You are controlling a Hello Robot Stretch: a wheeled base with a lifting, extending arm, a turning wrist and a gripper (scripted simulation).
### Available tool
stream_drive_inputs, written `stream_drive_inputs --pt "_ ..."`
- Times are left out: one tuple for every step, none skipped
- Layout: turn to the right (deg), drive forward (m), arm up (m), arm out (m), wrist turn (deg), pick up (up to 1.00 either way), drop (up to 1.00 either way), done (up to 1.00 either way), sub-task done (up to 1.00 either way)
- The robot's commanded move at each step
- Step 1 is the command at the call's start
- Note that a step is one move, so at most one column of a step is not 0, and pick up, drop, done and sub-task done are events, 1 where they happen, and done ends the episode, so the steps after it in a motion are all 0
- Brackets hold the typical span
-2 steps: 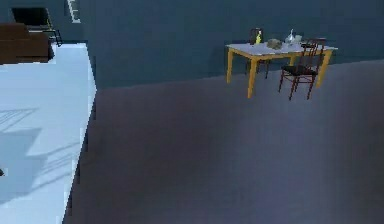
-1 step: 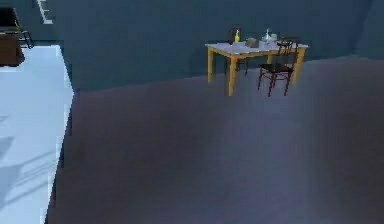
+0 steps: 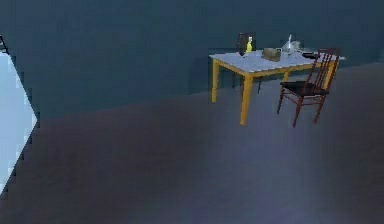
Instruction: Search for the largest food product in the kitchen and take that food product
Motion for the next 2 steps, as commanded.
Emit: stream_drive_inputs --pt "0.0 1.00 0.00 0.00 0.0 0.00 0.00 0.00 0.00" --pt "0.0 1.00 0.00 0.00 0.0 0.00 0.00 0.00 0.00"
